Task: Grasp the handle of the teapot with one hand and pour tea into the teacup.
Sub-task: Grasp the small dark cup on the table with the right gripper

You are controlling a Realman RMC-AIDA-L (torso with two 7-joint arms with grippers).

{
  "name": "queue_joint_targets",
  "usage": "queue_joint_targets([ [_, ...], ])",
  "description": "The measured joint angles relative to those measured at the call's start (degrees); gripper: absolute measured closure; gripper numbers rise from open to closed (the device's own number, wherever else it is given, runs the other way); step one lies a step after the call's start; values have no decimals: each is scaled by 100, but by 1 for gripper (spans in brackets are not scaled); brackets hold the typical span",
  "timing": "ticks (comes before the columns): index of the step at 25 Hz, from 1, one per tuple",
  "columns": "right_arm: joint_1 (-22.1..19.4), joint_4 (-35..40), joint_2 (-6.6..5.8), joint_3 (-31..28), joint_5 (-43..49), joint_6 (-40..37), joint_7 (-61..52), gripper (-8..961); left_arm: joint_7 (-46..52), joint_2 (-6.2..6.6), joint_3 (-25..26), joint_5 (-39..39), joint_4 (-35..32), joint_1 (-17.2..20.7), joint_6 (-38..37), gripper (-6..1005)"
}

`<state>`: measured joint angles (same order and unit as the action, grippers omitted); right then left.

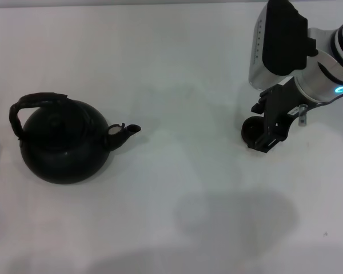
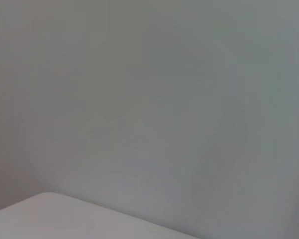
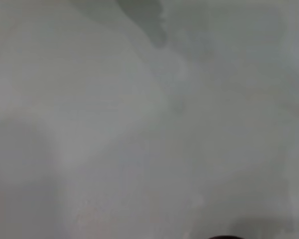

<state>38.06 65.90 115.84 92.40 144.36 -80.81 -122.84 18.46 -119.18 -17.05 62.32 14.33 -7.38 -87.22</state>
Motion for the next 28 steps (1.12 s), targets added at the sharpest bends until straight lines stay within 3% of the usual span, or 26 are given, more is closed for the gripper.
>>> queue_joint_targets([
  [28, 70, -293, 0, 76, 92, 162, -3, 187, 0, 2, 0, -3, 0, -9, -48, 244],
])
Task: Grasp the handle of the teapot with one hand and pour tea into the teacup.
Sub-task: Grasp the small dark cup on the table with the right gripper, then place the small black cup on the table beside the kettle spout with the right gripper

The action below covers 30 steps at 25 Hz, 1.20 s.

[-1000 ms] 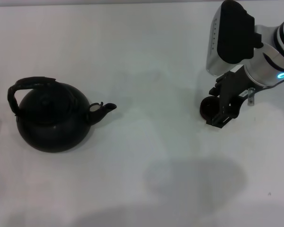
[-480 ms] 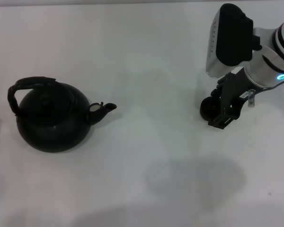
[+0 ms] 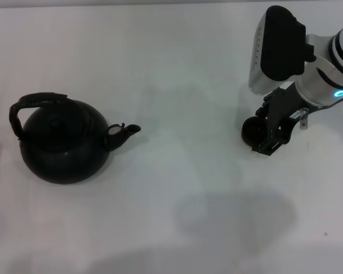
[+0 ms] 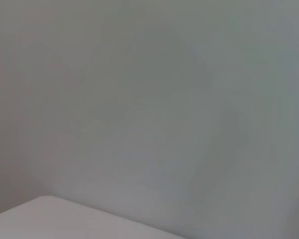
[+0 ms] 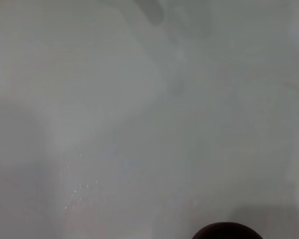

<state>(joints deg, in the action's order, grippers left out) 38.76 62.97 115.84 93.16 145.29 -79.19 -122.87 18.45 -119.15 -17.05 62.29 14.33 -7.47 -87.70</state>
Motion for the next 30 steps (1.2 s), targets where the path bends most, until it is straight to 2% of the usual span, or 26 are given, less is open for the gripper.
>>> queue_joint_targets([
  [18, 25, -65, 18, 104, -67, 60, -4, 215, 173, -5, 0, -166, 0, 0, -38, 245],
  [23, 90, 62, 16, 117, -388, 59, -6, 224, 175, -3, 0, -161, 0, 11, -87, 245],
  [30, 574, -69, 35, 1012, -1012, 343, -6, 226, 176, -2, -3, -129, 0, 15, -100, 245],
])
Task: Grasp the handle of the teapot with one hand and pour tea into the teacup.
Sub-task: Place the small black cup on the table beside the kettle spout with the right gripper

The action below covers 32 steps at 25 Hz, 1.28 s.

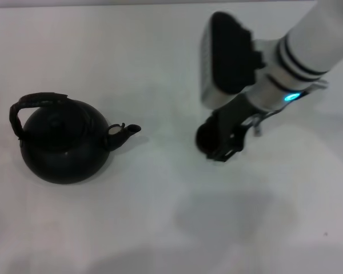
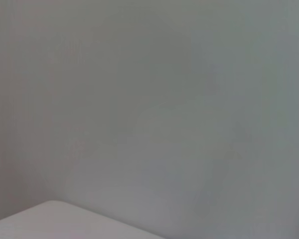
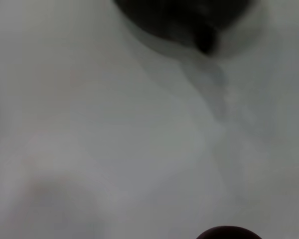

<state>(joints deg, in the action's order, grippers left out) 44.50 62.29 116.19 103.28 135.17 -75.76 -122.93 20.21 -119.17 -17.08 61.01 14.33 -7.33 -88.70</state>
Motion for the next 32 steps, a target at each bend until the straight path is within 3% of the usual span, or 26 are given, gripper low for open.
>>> queue_joint_targets([
  [9, 409, -385, 1, 700, -591, 604, -3, 222, 0, -9, -44, 27, 0, -6, -9, 244],
  [32, 496, -702, -5, 1225, -790, 1173, -3, 211, 1, -9, -50, 175, 0, 12, -6, 244],
])
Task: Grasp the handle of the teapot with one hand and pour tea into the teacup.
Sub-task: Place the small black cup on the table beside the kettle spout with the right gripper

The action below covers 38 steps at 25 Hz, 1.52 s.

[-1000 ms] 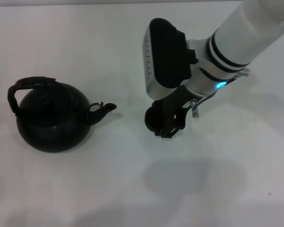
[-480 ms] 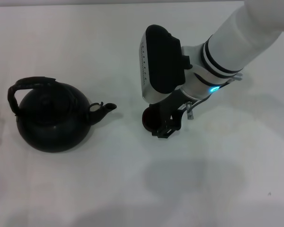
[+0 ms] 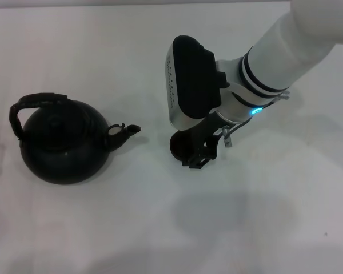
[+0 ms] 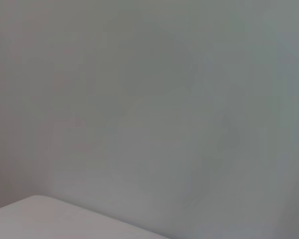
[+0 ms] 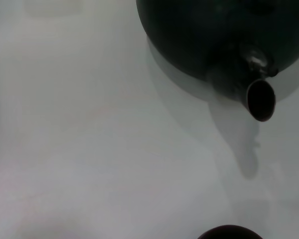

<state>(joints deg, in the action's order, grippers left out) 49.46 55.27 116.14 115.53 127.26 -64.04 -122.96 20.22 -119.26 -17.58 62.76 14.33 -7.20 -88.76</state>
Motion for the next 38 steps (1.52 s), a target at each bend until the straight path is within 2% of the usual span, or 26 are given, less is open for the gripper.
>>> queue_joint_targets([
  [15, 6, -39, 11, 231, -22, -57, 2, 204, 0, 0, -9, 2, 0, 9, -5, 245],
  [23, 45, 24, 8, 263, -96, -81, 1, 128, 0, 0, -9, 8, 0, 25, -106, 245],
  [38, 61, 181, 5, 205, -98, -172, 1, 128, 0, 7, -9, 8, 0, 26, -195, 245],
])
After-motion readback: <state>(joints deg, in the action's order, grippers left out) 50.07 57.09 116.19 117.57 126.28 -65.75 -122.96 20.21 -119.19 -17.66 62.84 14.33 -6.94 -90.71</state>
